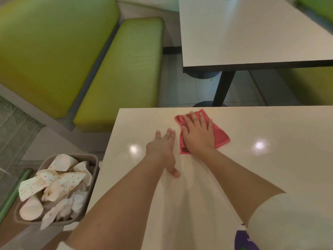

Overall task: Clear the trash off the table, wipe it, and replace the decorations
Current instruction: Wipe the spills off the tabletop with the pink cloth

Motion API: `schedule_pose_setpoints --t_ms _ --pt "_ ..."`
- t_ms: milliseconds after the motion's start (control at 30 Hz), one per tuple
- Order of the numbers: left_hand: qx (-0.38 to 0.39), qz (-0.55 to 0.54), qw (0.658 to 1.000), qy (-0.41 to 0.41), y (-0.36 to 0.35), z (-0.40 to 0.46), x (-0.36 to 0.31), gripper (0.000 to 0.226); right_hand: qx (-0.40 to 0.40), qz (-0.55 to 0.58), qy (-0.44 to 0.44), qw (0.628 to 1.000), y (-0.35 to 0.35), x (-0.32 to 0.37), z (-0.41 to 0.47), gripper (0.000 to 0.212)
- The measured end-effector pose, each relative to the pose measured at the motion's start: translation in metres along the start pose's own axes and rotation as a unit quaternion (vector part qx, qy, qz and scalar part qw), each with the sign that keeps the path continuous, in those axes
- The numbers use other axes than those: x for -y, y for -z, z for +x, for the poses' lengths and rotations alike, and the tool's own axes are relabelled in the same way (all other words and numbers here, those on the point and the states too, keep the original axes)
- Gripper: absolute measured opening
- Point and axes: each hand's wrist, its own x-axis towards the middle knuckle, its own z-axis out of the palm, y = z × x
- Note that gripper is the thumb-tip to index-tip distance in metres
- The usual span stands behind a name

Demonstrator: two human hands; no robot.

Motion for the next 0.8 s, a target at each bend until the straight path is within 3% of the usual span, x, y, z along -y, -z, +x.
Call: schedule_pose_setpoints --t_ms 133,300,367,433,500,567,700,800 --pt "-0.034 -0.043 0.998 -0.019 -0.006 -0.005 0.007 0.148 0.025 0.0 0.04 0.999 0.005 -0.018 -0.003 0.052" --pt "-0.093 -0.159 0.982 -0.03 -0.03 -0.021 0.021 0.133 -0.014 -0.006 -0.085 0.996 0.016 -0.061 -0.024 0.052" --pt "-0.118 -0.207 0.971 -0.03 -0.036 -0.028 0.028 0.113 -0.008 -0.007 -0.127 0.992 0.018 -0.06 -0.031 0.053" --pt "-0.169 -0.238 0.956 -0.021 -0.036 -0.034 0.041 0.076 -0.012 -0.003 -0.156 0.988 0.016 -0.04 -0.036 0.053" --pt "-0.233 -0.265 0.936 0.002 -0.031 -0.039 0.06 0.042 -0.015 0.0 -0.135 0.991 0.01 -0.005 -0.043 0.053" --pt "-0.272 -0.267 0.924 0.033 -0.028 -0.042 0.082 0.028 -0.011 0.01 -0.085 0.996 -0.001 0.037 -0.053 0.053" --pt "-0.271 -0.26 0.922 0.096 -0.033 -0.04 0.126 0.021 0.002 0.012 -0.007 1.0 -0.018 0.101 -0.07 0.051" --pt "-0.272 -0.189 0.937 0.114 -0.037 -0.035 0.154 0.029 0.014 0.002 0.035 0.999 -0.02 0.094 -0.068 0.05"
